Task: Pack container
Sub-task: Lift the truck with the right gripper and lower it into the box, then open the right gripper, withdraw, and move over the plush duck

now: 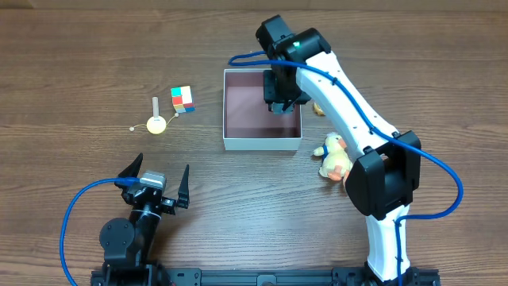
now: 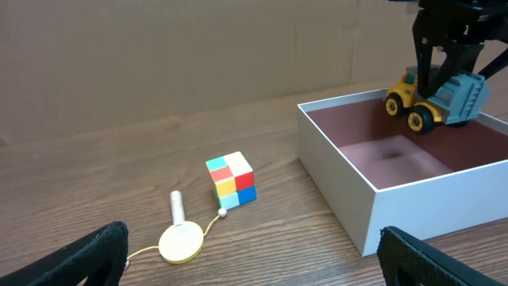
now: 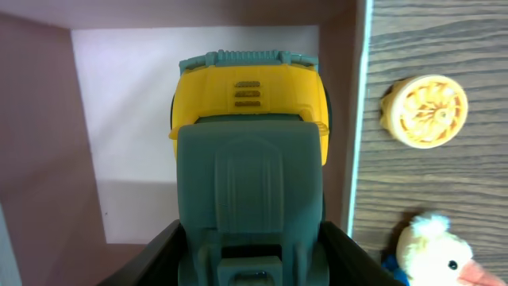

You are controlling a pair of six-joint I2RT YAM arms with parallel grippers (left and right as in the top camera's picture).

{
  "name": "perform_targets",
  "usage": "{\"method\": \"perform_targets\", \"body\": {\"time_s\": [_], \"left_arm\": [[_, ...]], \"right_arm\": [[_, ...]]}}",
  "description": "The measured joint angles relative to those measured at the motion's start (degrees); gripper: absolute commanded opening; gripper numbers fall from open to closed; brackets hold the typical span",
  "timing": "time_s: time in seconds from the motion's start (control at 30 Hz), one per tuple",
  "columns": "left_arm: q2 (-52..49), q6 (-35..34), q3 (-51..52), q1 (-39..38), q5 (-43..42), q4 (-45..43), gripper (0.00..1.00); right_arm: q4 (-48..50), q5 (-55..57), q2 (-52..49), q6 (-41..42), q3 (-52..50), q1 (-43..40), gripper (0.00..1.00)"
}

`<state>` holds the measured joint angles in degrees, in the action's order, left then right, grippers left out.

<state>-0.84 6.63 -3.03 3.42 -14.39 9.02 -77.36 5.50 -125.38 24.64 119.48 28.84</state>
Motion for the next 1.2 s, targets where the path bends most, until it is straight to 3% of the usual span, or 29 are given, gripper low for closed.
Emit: {"method": "perform_targets", "body": {"time_s": [0.5,0.57,0.7,1.03,1.2], "left_arm": [[0.0,0.0,0.0,0.0,0.0,0.0,1.0],[0.0,0.0,0.0,0.0,0.0,0.0,1.0],[0.0,0.0,0.0,0.0,0.0,0.0,1.0],[0.0,0.0,0.0,0.0,0.0,0.0,1.0],[0.0,0.0,0.0,0.0,0.0,0.0,1.0]], "right_arm": [[0.8,0.1,-3.6,-0.5,0.0,-0.1,0.52],[0.9,0.0,-3.6,-0.6,0.0,-0.1,0.63],[1.3,0.1,-3.6,-0.7,0.0,-0.1,0.65],[1.2,0.0,-3.6,-0.9,0.0,-0.1,0.82],[-4.0,-0.2,-3.7,-1.9,3.5,-0.7,0.88]]}}
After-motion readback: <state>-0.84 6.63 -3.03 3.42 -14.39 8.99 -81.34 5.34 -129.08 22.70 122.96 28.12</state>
